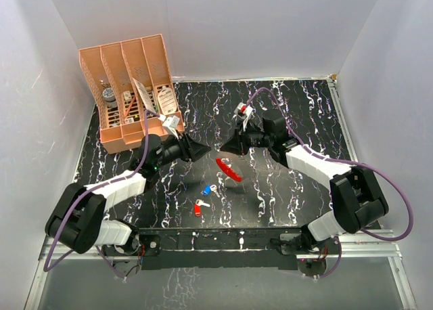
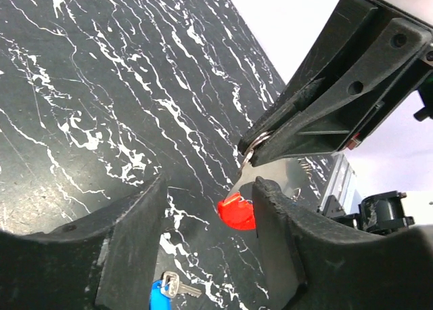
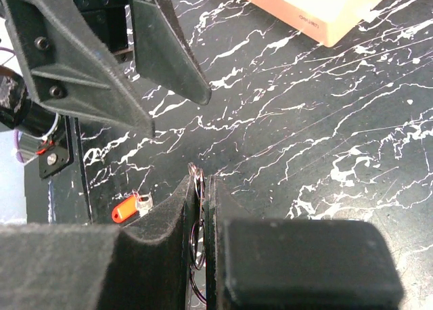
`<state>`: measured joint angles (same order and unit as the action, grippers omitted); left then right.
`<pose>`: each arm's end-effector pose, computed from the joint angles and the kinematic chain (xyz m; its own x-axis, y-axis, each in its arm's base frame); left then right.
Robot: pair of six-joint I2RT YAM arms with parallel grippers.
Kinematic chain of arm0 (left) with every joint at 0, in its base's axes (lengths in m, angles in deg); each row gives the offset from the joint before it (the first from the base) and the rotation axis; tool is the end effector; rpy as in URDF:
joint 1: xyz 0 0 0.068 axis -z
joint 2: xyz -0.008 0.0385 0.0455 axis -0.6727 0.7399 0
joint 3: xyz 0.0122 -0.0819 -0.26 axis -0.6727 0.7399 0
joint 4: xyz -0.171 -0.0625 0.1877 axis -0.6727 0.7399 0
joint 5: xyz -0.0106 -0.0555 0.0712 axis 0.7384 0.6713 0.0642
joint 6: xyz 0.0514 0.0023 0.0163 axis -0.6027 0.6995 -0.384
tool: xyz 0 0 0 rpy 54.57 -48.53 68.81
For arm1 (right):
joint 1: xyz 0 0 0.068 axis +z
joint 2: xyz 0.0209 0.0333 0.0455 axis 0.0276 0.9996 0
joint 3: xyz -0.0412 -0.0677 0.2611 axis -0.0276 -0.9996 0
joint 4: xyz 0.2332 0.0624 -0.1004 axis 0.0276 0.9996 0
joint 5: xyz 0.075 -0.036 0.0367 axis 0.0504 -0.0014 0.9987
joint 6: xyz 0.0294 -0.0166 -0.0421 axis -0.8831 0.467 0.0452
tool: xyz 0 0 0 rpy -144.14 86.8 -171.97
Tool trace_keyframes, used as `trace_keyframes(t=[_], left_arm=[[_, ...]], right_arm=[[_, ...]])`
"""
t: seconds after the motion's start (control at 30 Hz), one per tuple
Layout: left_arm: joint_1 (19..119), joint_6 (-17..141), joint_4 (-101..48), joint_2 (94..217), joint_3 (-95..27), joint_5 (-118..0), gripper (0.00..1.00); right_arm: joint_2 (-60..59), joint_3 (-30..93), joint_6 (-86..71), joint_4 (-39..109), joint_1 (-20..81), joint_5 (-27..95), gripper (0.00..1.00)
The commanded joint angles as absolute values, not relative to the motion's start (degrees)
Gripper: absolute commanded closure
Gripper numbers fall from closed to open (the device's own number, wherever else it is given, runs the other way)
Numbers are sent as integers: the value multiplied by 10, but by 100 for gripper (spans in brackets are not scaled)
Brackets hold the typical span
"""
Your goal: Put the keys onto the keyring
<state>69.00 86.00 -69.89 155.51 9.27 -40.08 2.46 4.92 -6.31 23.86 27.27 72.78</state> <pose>0.2353 -0.1368 0.2301 -0.4879 -0.3356 -0.8058 0.6456 0.4825 -0.5919 0.2747 0.1607 0.2451 -0.4579 -0.1442 -0.8772 -0.8529 0.3495 0.3877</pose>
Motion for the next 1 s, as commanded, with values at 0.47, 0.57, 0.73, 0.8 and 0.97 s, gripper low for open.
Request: trace_keyframes(t=[0.47, 0.57, 0.73, 0.8, 0.97], left_arm=[[687, 1007, -1042, 1673, 139, -308, 31], [687, 1044, -1129, 1720, 133, -285, 31], [688, 1122, -1266, 1817, 108, -254, 37], [693, 1113, -1267, 1827, 105, -259, 38], [696, 1095, -1267, 1811, 106, -273, 43]], right_arm=[[33, 75, -195, 78, 270, 719, 100], [35, 75, -210, 63, 270, 719, 100], [48, 82, -241, 44, 271, 726, 100], [52, 86, -252, 38, 271, 730, 100], [58, 92, -269, 29, 273, 735, 100]])
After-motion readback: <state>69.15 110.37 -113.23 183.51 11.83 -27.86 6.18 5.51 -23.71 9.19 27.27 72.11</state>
